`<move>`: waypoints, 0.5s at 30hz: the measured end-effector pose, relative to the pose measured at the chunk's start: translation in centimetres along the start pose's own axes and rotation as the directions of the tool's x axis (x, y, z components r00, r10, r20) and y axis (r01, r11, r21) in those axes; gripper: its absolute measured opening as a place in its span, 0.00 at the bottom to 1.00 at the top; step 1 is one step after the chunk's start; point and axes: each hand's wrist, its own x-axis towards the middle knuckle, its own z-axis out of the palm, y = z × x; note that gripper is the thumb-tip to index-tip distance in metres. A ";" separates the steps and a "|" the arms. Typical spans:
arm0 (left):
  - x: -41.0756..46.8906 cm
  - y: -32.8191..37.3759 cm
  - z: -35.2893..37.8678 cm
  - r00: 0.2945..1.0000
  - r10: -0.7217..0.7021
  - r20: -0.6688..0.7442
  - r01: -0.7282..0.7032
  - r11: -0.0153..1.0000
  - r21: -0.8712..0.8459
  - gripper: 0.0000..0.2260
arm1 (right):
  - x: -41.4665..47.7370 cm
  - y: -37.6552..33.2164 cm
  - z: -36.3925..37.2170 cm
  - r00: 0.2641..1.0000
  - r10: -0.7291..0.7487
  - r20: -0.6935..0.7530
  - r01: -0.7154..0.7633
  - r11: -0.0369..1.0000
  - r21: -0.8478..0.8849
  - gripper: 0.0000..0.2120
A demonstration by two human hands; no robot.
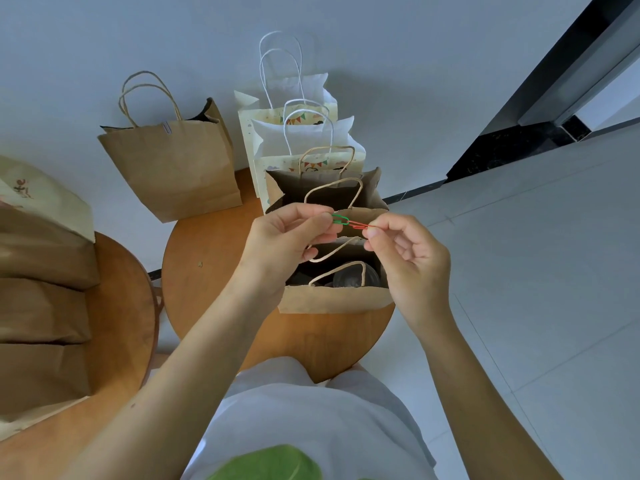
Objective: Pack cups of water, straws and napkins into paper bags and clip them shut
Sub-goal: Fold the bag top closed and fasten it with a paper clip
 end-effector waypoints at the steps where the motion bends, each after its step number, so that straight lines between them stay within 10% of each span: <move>1: -0.1 -0.1 -0.1 1.000 -0.026 -0.001 0.026 0.999 -0.025 0.05 | 0.0 0.0 0.1 1.000 -0.007 0.005 0.007 1.000 0.003 0.04; 15: -4.2 0.4 1.3 0.972 0.235 -0.001 -0.231 0.959 0.163 0.08 | 0.7 -2.6 -1.7 0.993 0.065 0.102 -0.094 0.948 0.303 0.04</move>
